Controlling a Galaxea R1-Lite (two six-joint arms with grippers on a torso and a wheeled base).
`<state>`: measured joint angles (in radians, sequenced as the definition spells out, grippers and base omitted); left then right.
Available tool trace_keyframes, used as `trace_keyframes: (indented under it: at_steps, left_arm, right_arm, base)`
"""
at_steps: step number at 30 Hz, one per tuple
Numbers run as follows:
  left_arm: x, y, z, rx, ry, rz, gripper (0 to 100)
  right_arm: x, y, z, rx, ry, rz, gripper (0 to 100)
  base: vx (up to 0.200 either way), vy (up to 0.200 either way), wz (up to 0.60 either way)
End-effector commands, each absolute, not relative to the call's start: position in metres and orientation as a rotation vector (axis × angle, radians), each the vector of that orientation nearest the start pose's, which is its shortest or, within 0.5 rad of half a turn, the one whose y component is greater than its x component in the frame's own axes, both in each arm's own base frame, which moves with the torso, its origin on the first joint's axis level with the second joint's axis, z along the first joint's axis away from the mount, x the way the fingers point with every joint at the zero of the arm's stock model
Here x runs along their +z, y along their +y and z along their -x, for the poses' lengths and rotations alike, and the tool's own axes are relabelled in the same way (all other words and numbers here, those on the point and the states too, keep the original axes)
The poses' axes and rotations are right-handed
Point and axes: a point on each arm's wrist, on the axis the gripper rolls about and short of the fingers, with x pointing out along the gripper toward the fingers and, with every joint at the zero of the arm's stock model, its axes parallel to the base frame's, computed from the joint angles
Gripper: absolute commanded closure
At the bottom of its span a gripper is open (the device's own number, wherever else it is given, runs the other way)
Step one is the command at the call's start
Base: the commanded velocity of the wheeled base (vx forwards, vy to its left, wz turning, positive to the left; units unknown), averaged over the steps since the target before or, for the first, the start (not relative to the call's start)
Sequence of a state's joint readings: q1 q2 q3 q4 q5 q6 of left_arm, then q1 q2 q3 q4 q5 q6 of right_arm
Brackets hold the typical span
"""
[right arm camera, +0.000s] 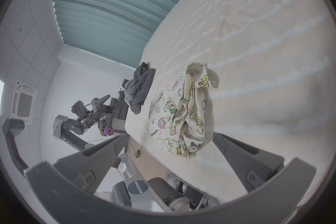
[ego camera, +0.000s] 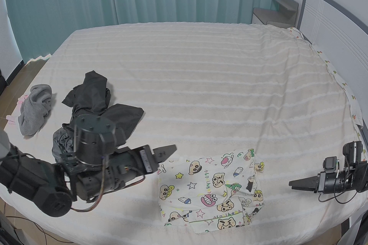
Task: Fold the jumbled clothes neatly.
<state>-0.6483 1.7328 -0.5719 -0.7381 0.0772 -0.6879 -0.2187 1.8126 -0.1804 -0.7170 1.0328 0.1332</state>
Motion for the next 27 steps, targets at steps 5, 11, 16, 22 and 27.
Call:
trace_keyframes:
  at_steps: [5, 11, 16, 22, 27]
  left_arm:
    - [0.110, -0.096, -0.180, -0.296, 0.571, 0.729, 0]
    - [0.101, -0.091, -0.184, -0.258, 0.583, 0.729, 0]
    - [0.100, -0.092, -0.185, -0.251, 0.585, 0.723, 0]
    - [0.099, -0.091, -0.185, -0.245, 0.586, 0.722, 0]
    - [0.096, -0.092, -0.186, -0.238, 0.603, 0.718, 0]
  right_arm:
    - [0.052, 0.075, -0.249, 0.532, 0.959, -0.632, 0]
    - [0.057, 0.109, -0.252, 0.380, 0.972, -0.734, 0]
    - [0.053, 0.122, -0.247, 0.323, 0.975, -0.702, 0]
    - [0.043, 0.124, -0.247, 0.241, 0.975, -0.664, 0]
    - [0.040, 0.123, -0.244, 0.226, 1.000, -0.654, 0]
  base:
    - [0.000, 0.000, 0.00]
    - [0.000, 0.000, 0.00]
    - [0.000, 0.000, 0.00]
    - [0.000, 0.000, 0.00]
    - [0.000, 0.000, 0.00]
